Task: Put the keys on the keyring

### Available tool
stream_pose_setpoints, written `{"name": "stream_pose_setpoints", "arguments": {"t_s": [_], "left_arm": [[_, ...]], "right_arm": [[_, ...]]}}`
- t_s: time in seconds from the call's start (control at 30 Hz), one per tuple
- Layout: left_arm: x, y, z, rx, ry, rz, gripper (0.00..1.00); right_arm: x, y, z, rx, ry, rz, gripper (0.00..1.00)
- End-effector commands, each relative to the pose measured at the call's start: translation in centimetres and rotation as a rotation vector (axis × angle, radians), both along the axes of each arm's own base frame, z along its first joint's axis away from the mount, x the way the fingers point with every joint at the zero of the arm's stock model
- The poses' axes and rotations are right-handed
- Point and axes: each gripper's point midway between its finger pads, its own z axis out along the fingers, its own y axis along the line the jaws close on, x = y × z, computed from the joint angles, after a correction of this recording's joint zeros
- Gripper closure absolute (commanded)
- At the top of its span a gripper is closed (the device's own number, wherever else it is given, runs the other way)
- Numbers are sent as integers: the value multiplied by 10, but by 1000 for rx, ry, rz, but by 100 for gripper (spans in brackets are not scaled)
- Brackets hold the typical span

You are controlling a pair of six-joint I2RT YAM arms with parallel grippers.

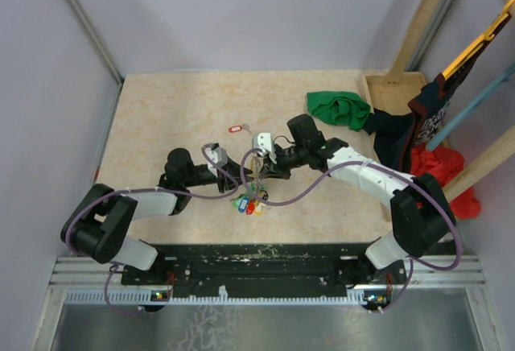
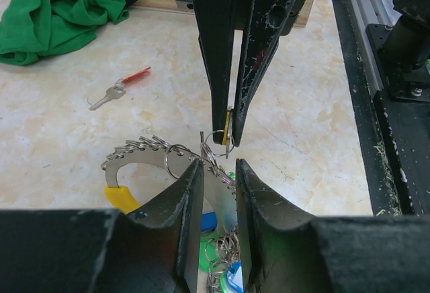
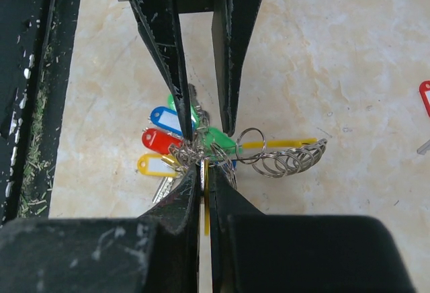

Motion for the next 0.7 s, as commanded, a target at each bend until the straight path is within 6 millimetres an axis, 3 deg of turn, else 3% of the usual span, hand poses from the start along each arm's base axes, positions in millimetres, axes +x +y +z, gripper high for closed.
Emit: {"name": "stream_pose_setpoints", "arguments": {"t_s": [0.0, 0.5, 0.67], "left_arm": [[4, -7, -4, 22, 6, -8, 69], [10, -16, -14, 54, 34, 13, 72], [13, -15, -15, 67, 29, 32, 86]], "right_arm": [[7, 14, 35, 66, -94, 36, 100], [1, 22, 39, 82, -92, 60, 100], [1, 20, 38, 76, -97, 57, 100]]}}
